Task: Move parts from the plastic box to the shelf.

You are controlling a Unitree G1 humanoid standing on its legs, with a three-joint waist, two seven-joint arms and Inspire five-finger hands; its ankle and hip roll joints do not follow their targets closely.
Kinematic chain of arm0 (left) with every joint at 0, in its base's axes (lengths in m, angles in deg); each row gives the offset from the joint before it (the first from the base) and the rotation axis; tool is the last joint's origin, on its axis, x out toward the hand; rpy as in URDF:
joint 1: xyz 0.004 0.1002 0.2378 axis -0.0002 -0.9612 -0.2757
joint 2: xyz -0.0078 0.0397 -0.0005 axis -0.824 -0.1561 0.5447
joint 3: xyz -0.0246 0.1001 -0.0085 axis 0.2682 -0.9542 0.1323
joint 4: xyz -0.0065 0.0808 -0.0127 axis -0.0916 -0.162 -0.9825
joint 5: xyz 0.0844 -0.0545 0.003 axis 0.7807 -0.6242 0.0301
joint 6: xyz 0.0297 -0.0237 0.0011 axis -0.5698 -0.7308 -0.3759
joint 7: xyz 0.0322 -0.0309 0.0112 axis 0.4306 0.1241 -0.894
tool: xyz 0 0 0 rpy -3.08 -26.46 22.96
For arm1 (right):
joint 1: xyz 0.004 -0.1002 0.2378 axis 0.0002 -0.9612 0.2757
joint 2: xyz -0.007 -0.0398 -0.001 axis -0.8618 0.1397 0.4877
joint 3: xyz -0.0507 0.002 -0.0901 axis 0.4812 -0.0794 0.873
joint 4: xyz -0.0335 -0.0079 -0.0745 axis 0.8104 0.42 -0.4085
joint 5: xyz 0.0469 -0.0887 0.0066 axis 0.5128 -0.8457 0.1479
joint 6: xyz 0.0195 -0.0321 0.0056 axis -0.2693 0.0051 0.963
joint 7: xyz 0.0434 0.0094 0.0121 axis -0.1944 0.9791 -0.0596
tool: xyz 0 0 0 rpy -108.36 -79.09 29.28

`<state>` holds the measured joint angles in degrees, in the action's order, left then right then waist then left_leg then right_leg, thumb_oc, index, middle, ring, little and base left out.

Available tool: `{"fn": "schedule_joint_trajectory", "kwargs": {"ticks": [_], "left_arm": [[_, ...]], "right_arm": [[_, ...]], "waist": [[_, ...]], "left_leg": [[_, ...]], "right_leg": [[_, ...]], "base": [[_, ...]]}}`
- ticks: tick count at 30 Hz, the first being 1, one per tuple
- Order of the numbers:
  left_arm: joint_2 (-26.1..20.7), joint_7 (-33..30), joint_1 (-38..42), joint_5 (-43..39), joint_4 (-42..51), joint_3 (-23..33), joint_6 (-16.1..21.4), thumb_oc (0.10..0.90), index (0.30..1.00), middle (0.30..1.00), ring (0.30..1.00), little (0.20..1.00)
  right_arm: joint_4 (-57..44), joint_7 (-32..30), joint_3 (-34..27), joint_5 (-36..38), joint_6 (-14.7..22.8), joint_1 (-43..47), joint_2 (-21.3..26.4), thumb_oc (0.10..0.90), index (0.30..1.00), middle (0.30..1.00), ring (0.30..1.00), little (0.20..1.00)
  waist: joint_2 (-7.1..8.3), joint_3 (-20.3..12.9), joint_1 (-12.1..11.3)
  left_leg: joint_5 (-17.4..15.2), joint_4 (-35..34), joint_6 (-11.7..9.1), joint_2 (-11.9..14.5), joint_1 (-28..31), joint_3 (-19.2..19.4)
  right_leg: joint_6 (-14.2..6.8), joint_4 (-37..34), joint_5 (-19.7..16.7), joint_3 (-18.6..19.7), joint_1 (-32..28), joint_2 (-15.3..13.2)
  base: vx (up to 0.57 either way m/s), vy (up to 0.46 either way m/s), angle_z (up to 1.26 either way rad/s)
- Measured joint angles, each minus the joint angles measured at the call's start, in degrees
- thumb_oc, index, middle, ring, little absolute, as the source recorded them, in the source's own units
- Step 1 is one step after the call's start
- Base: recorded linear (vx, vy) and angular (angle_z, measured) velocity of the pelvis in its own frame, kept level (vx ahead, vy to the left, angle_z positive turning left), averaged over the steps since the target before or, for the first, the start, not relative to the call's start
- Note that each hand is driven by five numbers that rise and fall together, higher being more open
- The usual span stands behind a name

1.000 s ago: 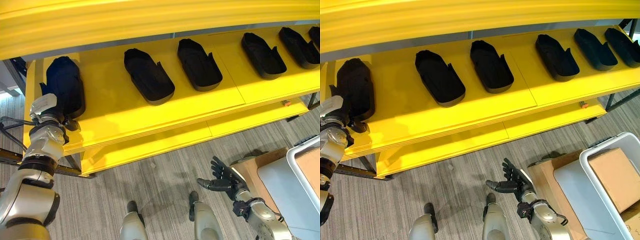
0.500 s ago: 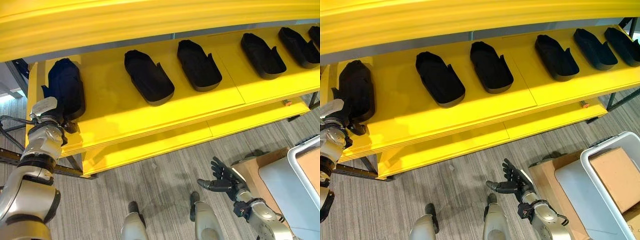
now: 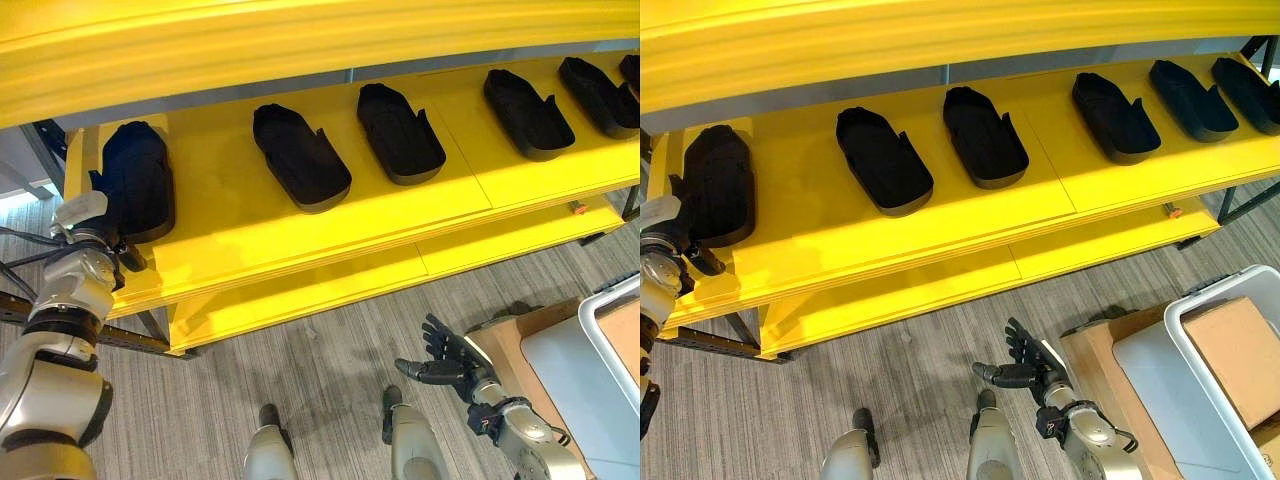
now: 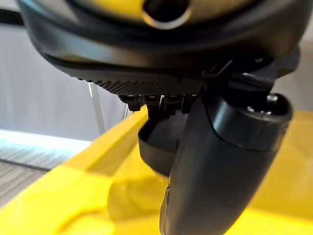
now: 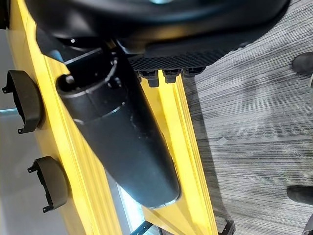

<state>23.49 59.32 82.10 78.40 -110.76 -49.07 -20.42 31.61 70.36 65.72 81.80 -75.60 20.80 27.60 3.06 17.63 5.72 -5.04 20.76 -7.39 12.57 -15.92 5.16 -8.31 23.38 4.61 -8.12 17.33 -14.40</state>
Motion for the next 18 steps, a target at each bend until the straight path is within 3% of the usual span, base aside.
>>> {"fn": "schedule_joint_trajectory", "kwargs": {"ticks": [5,7,9,10,11,18], "left_arm": [[-3.42,-1.32,-2.89,0.00,8.85,1.25,-0.21,0.900,1.000,1.000,1.000,1.000],[-3.76,-3.56,-7.48,0.11,19.42,5.74,0.08,0.900,1.000,1.000,1.000,1.000],[-3.86,-4.09,-11.55,0.41,24.31,8.55,-0.65,0.900,1.000,1.000,1.000,1.000],[-3.80,-4.21,-19.66,0.96,33.48,16.17,-1.59,0.900,1.000,1.000,1.000,1.000],[-3.67,-4.90,-24.60,2.59,38.77,20.28,-0.50,0.900,1.000,1.000,1.000,1.000],[-3.56,-5.81,-27.11,4.62,38.76,22.51,-1.41,0.900,1.000,1.000,1.000,1.000]], "right_arm": [[0.02,-0.08,-0.13,0.00,0.57,-0.06,-0.02,0.900,1.000,1.000,1.000,1.000],[0.18,-0.14,-0.52,-0.02,0.77,-0.93,-0.06,0.900,1.000,1.000,1.000,1.000],[0.15,-0.15,-0.57,-0.07,0.81,-0.51,-0.16,0.900,1.000,1.000,1.000,1.000],[-0.04,-0.02,-1.23,-0.12,0.79,-0.66,-0.68,0.900,1.000,1.000,1.000,1.000],[0.05,-0.10,-2.34,-0.14,0.78,-1.29,-1.18,0.900,1.000,1.000,1.000,1.000],[0.53,-0.19,-3.98,-1.27,0.67,-1.38,-1.22,0.900,1.000,1.000,1.000,1.000]], "waist": [[-0.02,-0.01,-0.73],[-0.10,-0.05,-1.31],[-0.27,-0.14,-1.78],[-0.27,-0.14,-1.49],[-0.29,-0.15,-1.65],[-1.11,-0.67,-3.15]], "left_leg": [[0.03,-0.06,0.02,-0.10,0.08,-0.10],[0.06,-0.10,0.07,-0.69,0.13,-0.67],[0.04,-0.17,0.09,-0.88,0.18,-0.73],[-0.07,-0.23,0.20,-0.82,0.21,-0.61],[-0.06,-0.28,0.20,-0.87,0.41,-0.62],[-0.10,-0.56,0.22,-0.89,1.03,-0.76]], "right_leg": [[-0.01,0.11,0.07,-0.17,-0.13,0.03],[-0.10,0.43,0.49,-0.43,-0.38,-0.36],[-0.19,0.83,0.81,-0.50,-0.42,-0.68],[-0.14,0.61,0.84,-0.50,-0.39,-0.64],[-0.20,0.72,0.96,-0.50,-0.46,-0.66],[-0.23,1.45,1.68,-0.58,-0.73,-0.89]], "base": [[0.00,0.000,0.00],[0.02,-0.004,0.13],[0.04,0.002,0.07],[0.00,0.000,0.00],[0.00,0.000,0.00],[0.01,0.000,0.01]]}}
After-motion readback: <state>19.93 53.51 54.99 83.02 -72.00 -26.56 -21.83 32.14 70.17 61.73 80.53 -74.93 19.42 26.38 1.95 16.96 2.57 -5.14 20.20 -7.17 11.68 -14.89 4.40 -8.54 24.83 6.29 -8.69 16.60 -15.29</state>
